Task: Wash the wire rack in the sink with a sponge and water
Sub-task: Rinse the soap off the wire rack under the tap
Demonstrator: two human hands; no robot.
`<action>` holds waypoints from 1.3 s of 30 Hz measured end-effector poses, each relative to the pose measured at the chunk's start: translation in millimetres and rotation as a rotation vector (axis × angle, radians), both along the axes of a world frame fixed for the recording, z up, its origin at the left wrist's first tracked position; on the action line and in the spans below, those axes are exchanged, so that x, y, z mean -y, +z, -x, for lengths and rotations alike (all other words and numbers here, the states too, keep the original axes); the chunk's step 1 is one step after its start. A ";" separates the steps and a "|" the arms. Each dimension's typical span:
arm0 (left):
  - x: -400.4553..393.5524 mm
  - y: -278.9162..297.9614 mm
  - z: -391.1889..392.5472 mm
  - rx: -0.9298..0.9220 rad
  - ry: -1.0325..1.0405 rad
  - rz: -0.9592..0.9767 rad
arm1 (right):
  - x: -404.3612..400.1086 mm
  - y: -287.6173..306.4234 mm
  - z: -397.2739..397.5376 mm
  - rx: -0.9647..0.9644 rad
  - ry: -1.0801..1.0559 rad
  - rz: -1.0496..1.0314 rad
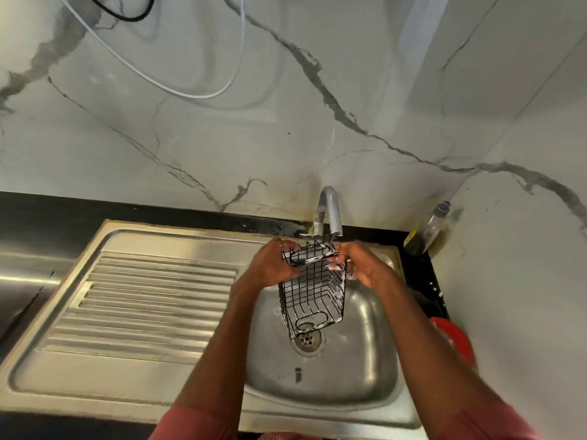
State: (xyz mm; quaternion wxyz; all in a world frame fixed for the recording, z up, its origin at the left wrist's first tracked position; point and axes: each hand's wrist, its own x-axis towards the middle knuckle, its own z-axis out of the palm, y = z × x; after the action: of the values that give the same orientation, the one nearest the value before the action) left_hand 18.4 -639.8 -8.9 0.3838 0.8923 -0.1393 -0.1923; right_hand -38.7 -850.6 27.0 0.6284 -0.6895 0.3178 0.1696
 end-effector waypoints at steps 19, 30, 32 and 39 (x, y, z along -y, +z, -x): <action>40.8 5.7 16.6 0.096 -0.005 0.068 | -3.1 5.3 22.2 0.169 -0.113 0.174; 11.8 13.3 17.9 0.252 0.135 0.095 | -35.2 -6.1 17.2 0.184 -0.172 0.044; 19.5 11.2 19.6 0.279 0.066 0.079 | -31.7 -4.9 20.2 0.185 -0.233 0.057; 54.1 6.9 30.4 0.268 -0.059 0.052 | -3.6 -1.3 35.3 0.180 -0.297 0.120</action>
State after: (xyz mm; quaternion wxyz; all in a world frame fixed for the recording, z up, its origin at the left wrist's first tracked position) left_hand -12.0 -694.0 -2.0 0.3789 0.8953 -0.2204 -0.0791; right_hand -74.0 -846.9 25.8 0.6300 -0.6837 0.3683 -0.0068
